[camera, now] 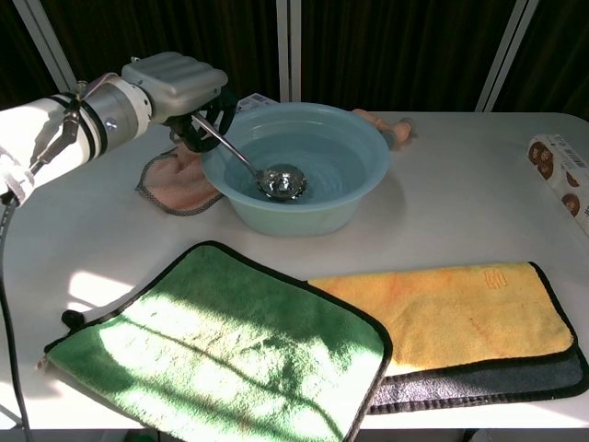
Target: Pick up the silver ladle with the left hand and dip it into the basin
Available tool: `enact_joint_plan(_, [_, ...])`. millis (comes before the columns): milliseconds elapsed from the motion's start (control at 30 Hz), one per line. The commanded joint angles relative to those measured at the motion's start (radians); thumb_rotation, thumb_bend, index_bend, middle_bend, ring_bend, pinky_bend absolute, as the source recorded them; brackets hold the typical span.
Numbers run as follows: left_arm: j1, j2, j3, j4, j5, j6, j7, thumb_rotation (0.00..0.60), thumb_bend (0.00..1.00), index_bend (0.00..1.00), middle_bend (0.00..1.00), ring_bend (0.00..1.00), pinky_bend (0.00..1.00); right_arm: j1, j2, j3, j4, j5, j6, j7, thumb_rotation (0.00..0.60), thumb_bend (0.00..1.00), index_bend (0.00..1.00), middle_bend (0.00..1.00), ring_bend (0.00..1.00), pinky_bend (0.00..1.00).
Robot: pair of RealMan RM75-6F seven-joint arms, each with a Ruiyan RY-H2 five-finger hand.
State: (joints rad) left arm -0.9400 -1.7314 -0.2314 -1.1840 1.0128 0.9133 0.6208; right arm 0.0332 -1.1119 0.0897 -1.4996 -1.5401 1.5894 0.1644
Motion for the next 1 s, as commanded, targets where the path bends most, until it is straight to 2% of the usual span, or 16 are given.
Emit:
enact_joint_plan(33, [-0.002, 0.002, -0.014, -0.017, -0.028, -0.013, -0.014, 0.6, 0.53, 0.72, 0.61, 0.64, 0.9, 0.0, 0.0, 0.001, 0.0, 0.002, -0.002, 0.002, 0.6, 0.35, 0.0, 0.0, 0.0, 0.0])
enact_joint_plan(400, [-0.039, 0.095, -0.087, -0.155, -0.246, -0.099, -0.02, 0.6, 0.53, 0.72, 0.61, 0.65, 0.91, 0.001, 0.001, 0.003, 0.003, 0.007, -0.005, 0.007, 0.6, 0.36, 0.0, 0.0, 0.0, 0.0])
enact_joint_plan(600, [-0.084, 0.161, -0.089, -0.226, -0.362, -0.106, 0.033, 0.6, 0.53, 0.72, 0.61, 0.65, 0.91, 0.001, 0.001, 0.003, 0.003, 0.008, -0.006, 0.005, 0.6, 0.36, 0.0, 0.0, 0.0, 0.0])
enact_joint_plan(1000, [-0.174, 0.245, -0.063, -0.306, -0.529, -0.088, 0.102, 0.6, 0.53, 0.72, 0.61, 0.65, 0.91, 0.003, 0.0, 0.004, 0.006, 0.012, -0.011, 0.009, 0.6, 0.36, 0.0, 0.0, 0.0, 0.0])
